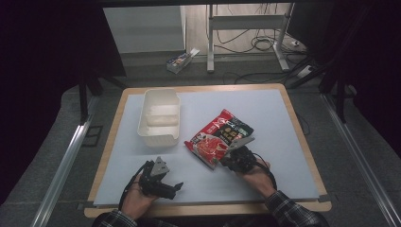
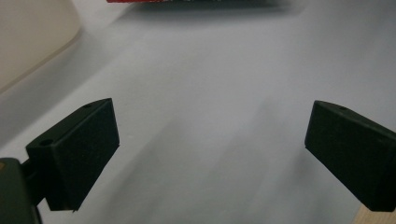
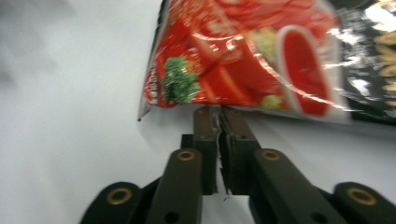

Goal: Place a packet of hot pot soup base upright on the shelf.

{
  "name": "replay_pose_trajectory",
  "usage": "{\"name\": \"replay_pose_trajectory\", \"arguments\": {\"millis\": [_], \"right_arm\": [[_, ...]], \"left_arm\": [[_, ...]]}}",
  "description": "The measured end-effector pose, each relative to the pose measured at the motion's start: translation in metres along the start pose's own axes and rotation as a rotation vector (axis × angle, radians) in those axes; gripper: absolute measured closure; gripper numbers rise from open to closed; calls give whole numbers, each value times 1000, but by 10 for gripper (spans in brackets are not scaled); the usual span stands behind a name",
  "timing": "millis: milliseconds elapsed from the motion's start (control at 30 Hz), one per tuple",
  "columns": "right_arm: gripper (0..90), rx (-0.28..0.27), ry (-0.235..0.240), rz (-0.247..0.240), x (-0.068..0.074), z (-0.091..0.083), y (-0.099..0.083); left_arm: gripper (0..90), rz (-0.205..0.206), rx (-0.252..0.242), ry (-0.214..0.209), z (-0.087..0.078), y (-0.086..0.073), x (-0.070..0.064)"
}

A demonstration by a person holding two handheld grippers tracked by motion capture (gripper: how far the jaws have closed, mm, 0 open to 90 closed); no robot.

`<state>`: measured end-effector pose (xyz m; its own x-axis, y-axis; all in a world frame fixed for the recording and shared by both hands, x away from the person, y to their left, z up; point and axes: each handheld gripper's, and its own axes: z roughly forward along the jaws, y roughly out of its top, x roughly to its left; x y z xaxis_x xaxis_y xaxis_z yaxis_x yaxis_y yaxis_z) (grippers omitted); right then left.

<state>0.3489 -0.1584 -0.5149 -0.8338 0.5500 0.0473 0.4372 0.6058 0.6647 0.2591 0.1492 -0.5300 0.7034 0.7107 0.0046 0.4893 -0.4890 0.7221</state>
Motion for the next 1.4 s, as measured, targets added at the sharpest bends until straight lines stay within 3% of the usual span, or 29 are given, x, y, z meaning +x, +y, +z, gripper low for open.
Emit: {"name": "replay_pose_trajectory", "arguments": {"millis": [233,433,500,600,833,1033,1100,1333,1400], "right_arm": [[634,-16,-42,6,-8,-14,-7],[441,-22,-68,12,-13,-21,-13],[363,-31,-66,15,-15,-23,-15],[224,-40,-71,15,-18,-25,-19],[31,-32,-76,24,-25,-30,-30],[18,-29,-104,26,-30,-35,-34],[18,-25,-109,24,-31,-35,-34],[17,-15,-116,20,-34,-33,-35],[18,-12,-120,20,-35,-32,-35]], "left_arm": [[68,-7,-36,-29,8,15,4],[156,11,-60,-34,15,29,5],[163,23,-70,-54,17,35,6],[227,33,-86,-53,20,44,7],[478,40,-123,-71,32,62,10],[837,36,-143,-41,46,76,12],[896,33,-147,-37,51,79,12],[896,1,-138,-39,73,81,16],[896,17,-120,-30,77,78,16]]}}
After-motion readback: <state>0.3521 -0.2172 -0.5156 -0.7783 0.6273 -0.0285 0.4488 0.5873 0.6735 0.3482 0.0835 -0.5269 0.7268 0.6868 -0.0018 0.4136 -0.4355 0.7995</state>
